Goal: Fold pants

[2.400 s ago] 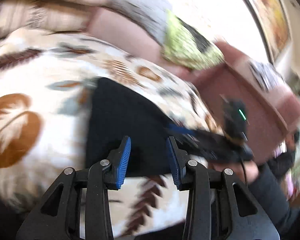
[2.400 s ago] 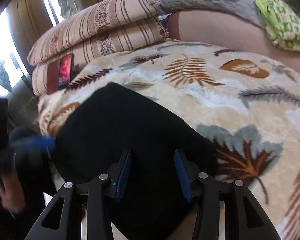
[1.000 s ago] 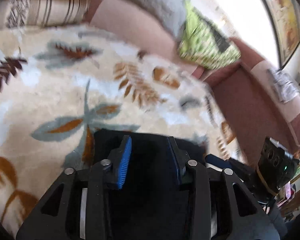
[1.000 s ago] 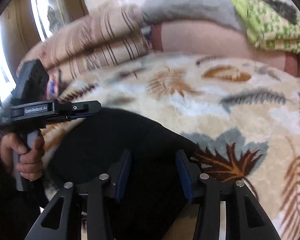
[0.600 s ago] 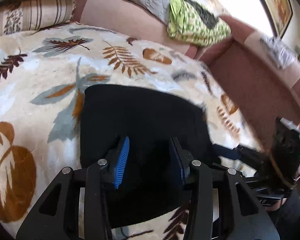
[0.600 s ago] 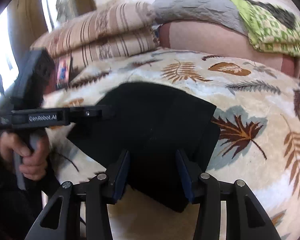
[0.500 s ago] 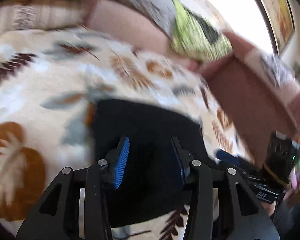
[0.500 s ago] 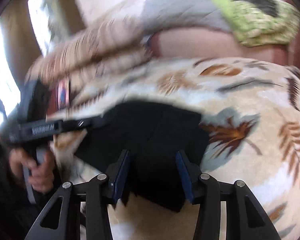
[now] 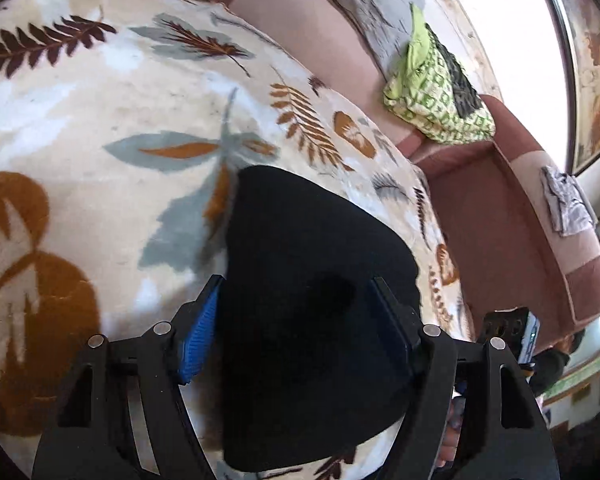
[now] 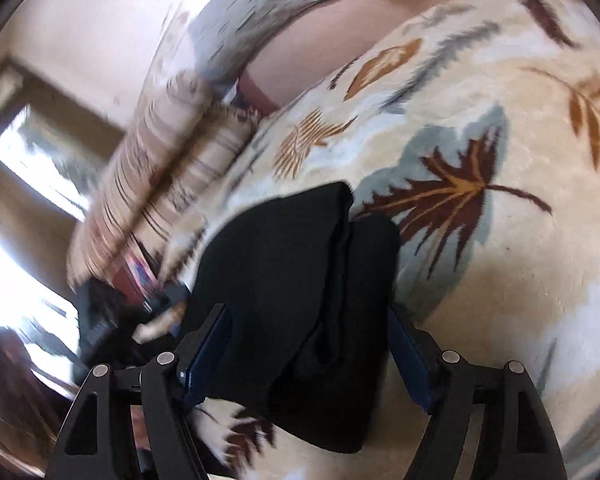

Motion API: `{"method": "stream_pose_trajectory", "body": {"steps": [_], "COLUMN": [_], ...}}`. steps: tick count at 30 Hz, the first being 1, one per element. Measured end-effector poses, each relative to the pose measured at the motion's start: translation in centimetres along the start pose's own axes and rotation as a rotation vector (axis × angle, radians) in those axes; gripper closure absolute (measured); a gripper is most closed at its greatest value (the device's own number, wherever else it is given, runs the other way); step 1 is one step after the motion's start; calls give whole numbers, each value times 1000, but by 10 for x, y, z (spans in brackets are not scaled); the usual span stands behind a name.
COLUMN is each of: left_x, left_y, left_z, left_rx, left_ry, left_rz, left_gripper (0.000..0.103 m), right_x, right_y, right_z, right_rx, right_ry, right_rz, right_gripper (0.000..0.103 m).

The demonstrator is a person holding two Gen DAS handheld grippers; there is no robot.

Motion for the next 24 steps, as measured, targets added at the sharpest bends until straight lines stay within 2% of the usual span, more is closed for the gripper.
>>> {"method": "stream_pose_trajectory", "body": {"steps": [3,4,6,7,10,13,16,18,19,21,24], "left_x": [1,2,4,3,1,-2,-1,2,8,24,57], "left_y": [-2,-3,-6,-8,-16,-35,-58,-83,-94,-103,-99], "left_z": [-1,-1,-2,-2,-4,1,19,37,48,67,83], "left_rx": [19,37,92,106,152,199,187,237,270,271,275], "left_ry": [-5,-6,-15,-23,-32,-43,-26,-42,-45,-20,13], "left_rz": [13,28,105,112,163,214,224,212,210,192,189], "left_gripper": [33,43,60,68,78,79,79,79,79,79,79], "right_x": [-1,-1,0,-1,-5,-16,-34,-43,-49,-58,-61], "right_y": [-11,-14,-12,-10,-1,0,0,-1,-5,-12,-24], "right_z": [1,1,3,3,6,10,22,40,53,73,98], "right_rx": [51,58,36,19,-32,-27,-9,11,17,11,-3], "right_ry": [-22,-23,-23,-24,-33,-52,-88,-114,-128,-144,-140], "right_rz": [-16,-23,-41,-53,-67,-38,-2,20,21,3,-27], "right_gripper": [56,56,58,59,68,73,74,74,74,74,74]}}
Point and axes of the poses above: each gripper's, at about its wrist camera, not at the fingertips, and x roughly the way its jaws point, y to its left, z to its top, the point moved 7 cm from there along x, roughly the way its jaws point, and after that the axes turned 9 degrees about y, right-handed, at the moved point
